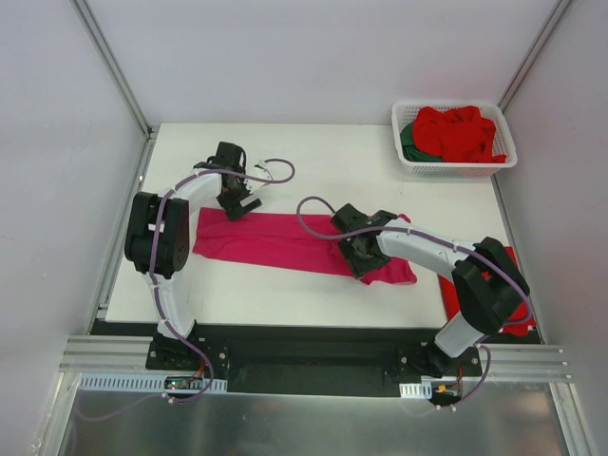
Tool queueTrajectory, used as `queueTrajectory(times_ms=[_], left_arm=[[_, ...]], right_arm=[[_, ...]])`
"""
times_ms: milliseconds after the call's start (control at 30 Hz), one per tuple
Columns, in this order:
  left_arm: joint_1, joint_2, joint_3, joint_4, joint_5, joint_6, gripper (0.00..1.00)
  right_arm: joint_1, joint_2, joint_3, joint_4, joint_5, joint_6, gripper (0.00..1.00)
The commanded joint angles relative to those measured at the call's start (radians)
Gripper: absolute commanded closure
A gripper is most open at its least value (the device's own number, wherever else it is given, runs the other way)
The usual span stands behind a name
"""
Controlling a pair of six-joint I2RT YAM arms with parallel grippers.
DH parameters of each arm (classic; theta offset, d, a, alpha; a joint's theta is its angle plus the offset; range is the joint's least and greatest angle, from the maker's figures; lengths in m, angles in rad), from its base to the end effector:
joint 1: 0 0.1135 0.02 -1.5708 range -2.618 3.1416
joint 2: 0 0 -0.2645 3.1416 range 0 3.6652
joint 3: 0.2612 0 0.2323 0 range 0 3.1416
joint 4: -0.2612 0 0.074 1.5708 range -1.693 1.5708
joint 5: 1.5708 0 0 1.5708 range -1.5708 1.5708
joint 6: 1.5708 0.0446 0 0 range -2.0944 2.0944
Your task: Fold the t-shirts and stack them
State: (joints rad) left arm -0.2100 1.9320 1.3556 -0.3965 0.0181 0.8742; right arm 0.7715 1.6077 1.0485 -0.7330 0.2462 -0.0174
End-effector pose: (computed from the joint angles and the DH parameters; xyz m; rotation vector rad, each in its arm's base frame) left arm 0.3921 -0.0844 0.1909 1.3273 2.1898 0.2354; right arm 0.2112 0.1903 0.1969 -1.0268 2.5925 -0.1768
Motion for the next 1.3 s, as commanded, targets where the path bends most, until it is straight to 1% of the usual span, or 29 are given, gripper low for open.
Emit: queueTrajectory(times_ms=[0, 167, 233, 467, 700, 900, 1067, 1267], left_arm=[[-0.006, -0.014, 0.013, 0.018, -0.004, 0.006, 0.01], [-0.006, -0.041, -0.007, 0.044, -0.014, 0.003, 0.00], [-0.006, -0.059, -0.019, 0.057, -0.044, 0.008, 0.01], [-0.006, -0.107, -0.053, 0.082, -0.050, 0.009, 0.01], [-0.005, -0.116, -0.075, 0.094, -0.061, 0.020, 0.01], [-0.006, -0.097, -0.073, 0.100, -0.058, 0.016, 0.01], [-0.006, -0.073, -0.070, 0.100, -0.066, 0.016, 0.01], [-0.006, -0.027, -0.055, 0.111, -0.078, 0.026, 0.01]], right_arm=[[0.021, 0.012, -0.002, 0.009, -0.018, -0.012, 0.46], [0.041, 0.095, 0.008, 0.011, -0.059, -0.053, 0.46], [0.052, 0.124, 0.015, -0.005, -0.056, -0.059, 0.45], [0.064, 0.167, 0.018, -0.017, -0.067, -0.065, 0.45], [0.063, 0.156, 0.015, -0.065, -0.035, -0.072, 0.45], [0.064, 0.113, 0.018, -0.071, -0.088, -0.062, 0.44], [0.063, 0.124, 0.027, -0.072, -0.100, -0.059, 0.43], [0.063, 0.109, -0.013, -0.071, -0.110, -0.055, 0.43]])
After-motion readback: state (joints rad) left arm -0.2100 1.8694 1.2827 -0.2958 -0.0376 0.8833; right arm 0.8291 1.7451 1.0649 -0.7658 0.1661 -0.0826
